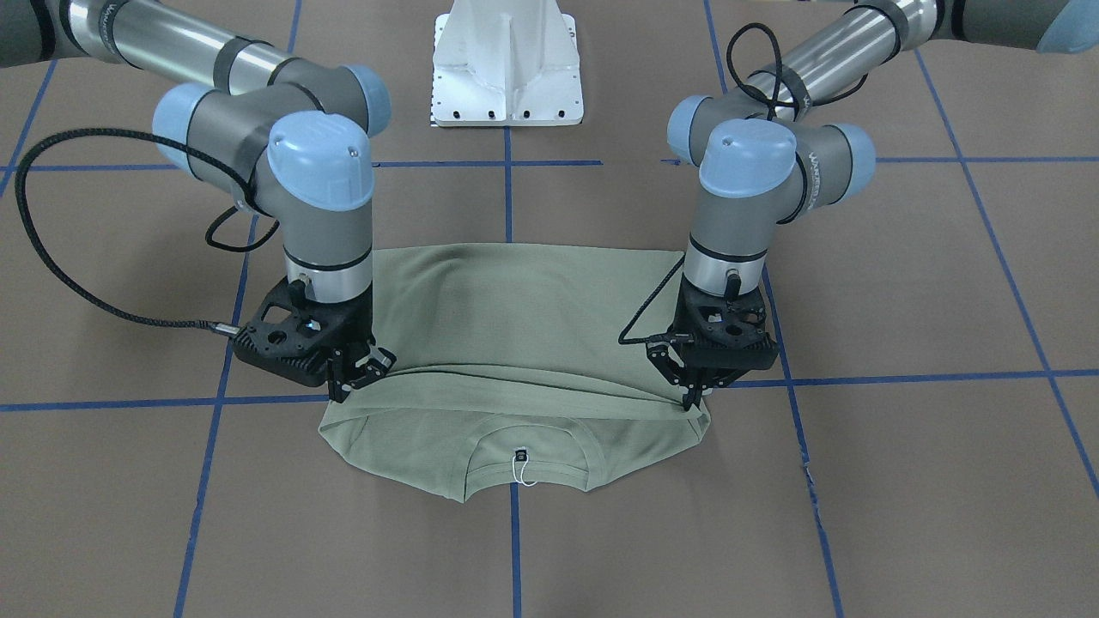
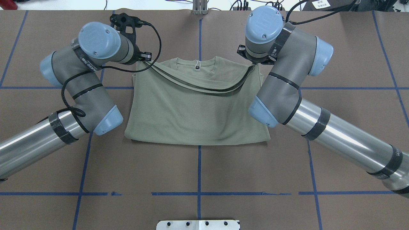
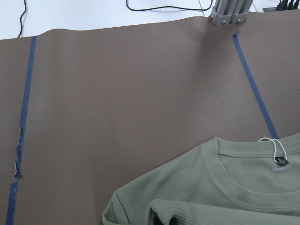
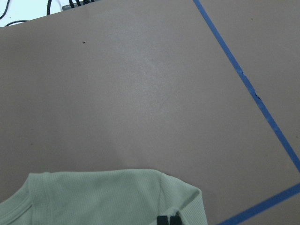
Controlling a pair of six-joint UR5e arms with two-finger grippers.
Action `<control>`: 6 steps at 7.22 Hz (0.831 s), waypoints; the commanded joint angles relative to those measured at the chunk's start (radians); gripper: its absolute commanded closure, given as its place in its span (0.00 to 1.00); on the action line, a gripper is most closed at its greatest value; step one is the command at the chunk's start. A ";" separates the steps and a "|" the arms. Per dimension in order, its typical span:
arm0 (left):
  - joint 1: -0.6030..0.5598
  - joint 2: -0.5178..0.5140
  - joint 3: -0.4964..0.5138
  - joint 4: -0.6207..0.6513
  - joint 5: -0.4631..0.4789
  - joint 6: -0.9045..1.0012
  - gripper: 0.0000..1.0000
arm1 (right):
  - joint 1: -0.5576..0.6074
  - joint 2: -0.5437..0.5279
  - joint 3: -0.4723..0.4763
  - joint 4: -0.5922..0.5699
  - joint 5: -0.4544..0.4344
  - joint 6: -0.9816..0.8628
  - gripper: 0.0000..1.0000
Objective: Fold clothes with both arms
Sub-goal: 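Lay the hem down near the collar and open both grippers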
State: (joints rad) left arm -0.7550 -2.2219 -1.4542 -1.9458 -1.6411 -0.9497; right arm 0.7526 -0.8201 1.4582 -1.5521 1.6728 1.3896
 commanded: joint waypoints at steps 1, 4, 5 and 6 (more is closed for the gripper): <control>0.000 -0.004 0.054 -0.036 0.015 0.000 1.00 | 0.027 0.007 -0.091 0.076 0.001 -0.039 1.00; 0.000 -0.002 0.054 -0.035 0.015 0.000 1.00 | 0.034 -0.001 -0.113 0.076 -0.002 -0.050 1.00; 0.000 -0.002 0.055 -0.036 0.015 0.000 1.00 | 0.031 0.001 -0.113 0.076 -0.004 -0.050 1.00; 0.000 -0.002 0.069 -0.036 0.015 0.006 1.00 | 0.018 -0.005 -0.113 0.078 -0.005 -0.049 1.00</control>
State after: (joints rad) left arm -0.7547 -2.2243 -1.3961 -1.9814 -1.6261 -0.9480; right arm 0.7817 -0.8204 1.3460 -1.4754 1.6693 1.3398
